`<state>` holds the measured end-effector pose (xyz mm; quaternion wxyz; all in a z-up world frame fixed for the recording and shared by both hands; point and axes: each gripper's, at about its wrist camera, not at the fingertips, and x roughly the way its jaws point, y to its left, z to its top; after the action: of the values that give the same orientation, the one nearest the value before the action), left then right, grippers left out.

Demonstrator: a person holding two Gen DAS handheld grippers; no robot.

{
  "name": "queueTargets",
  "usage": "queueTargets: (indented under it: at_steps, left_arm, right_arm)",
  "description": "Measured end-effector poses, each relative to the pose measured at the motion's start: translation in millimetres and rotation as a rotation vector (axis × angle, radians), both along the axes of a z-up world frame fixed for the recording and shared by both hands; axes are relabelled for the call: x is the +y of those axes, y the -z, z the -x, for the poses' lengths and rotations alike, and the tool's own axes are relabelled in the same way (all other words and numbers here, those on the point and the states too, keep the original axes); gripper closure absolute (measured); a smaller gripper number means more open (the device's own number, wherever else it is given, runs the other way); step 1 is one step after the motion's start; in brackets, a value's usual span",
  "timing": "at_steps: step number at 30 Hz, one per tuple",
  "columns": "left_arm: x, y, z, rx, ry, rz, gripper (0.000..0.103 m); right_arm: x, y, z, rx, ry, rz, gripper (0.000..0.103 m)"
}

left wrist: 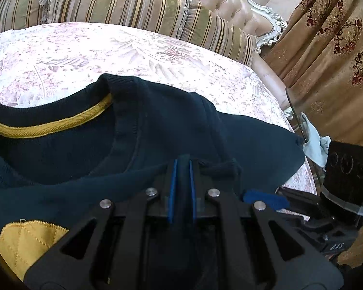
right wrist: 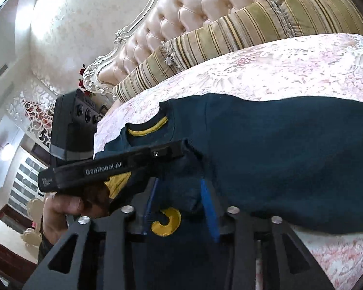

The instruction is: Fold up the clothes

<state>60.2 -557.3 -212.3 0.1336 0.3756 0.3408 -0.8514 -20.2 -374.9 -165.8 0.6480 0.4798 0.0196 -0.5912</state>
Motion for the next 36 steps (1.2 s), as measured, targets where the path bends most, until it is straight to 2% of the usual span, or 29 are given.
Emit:
queueTargets:
  at_steps: [4,9,14,20,24,27,36]
  left_arm:
    - [-1,1,-1,0.005,0.003,-0.002,0.091]
    - [-3,2,-2,0.013,0.009,-0.011,0.091]
    - [-5,3,-4,0.023,0.014,-0.023,0.091]
    - [-4,3,-4,0.021,0.017,-0.018,0.091]
    - [-3,2,-4,0.021,0.017,-0.018,0.091]
    - [-3,2,-4,0.021,0.017,-0.016,0.091]
    - [-3,2,-4,0.019,0.017,-0.011,0.091]
  right_arm:
    - [-6,-8,-5,0.118,0.029,-0.005,0.063]
    - [-16,-11,-15,0.213,0.014,-0.001,0.063]
    - [-16,-13,-22,0.265,0.007,-0.002,0.062]
    - [-9,-23,-41,0.416,-0.029,0.013,0.062]
    - [-20,-14,-40,0.397,-0.073,-0.009,0.062]
    - [-23,-10,-41,0.419,-0.065,-0.013,0.062]
    - [-33,-5,-38,0.377,-0.079,-0.017,0.060]
